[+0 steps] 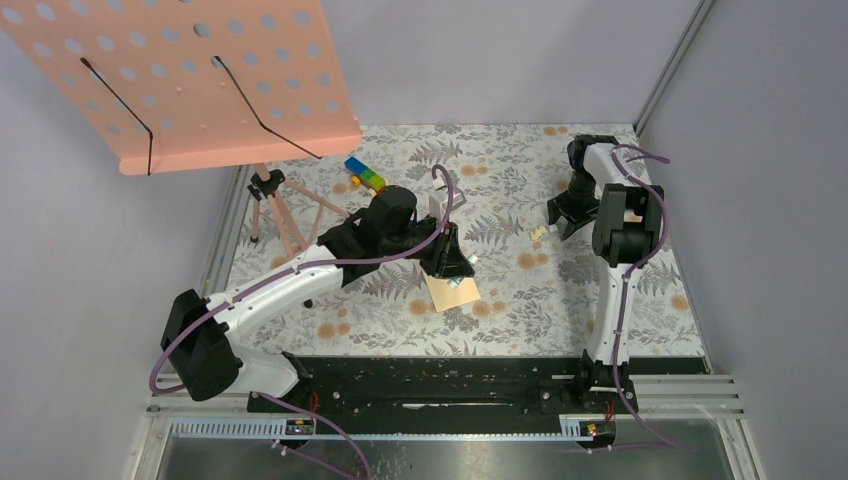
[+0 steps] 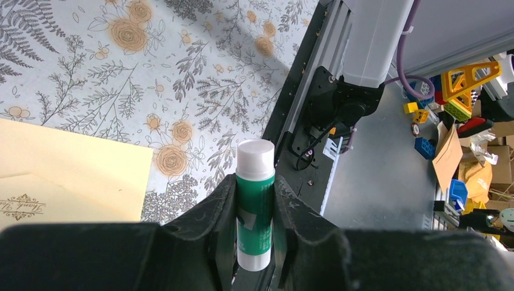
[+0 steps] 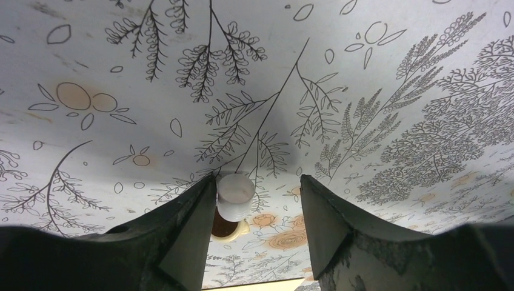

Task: Place the letter into the envelope and seal it
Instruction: Pick up the solid glue cap from the center of the board.

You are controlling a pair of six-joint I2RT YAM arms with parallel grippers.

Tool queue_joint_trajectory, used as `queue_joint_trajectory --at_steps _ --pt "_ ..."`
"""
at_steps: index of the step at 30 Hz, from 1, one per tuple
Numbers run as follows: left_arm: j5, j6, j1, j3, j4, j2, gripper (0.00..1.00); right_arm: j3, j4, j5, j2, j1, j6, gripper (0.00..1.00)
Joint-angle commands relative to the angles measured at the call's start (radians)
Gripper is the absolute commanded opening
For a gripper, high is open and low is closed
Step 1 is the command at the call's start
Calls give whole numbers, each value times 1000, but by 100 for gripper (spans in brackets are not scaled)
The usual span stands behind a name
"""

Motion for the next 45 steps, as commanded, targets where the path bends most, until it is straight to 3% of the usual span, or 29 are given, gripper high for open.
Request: queue_joint_trajectory --at_steps 1,21,37,45 --pt "29 2 6 53 55 -2 0 -24 -1 -18 -66 4 18 60" --pt "29 4 6 42 59 -16 0 -38 3 -23 -74 23 46 54" --pt "32 6 5 38 58 -20 0 -47 8 -19 -79 26 57 38" --pt "41 13 6 36 44 -22 0 -134 90 -53 -129 25 33 29"
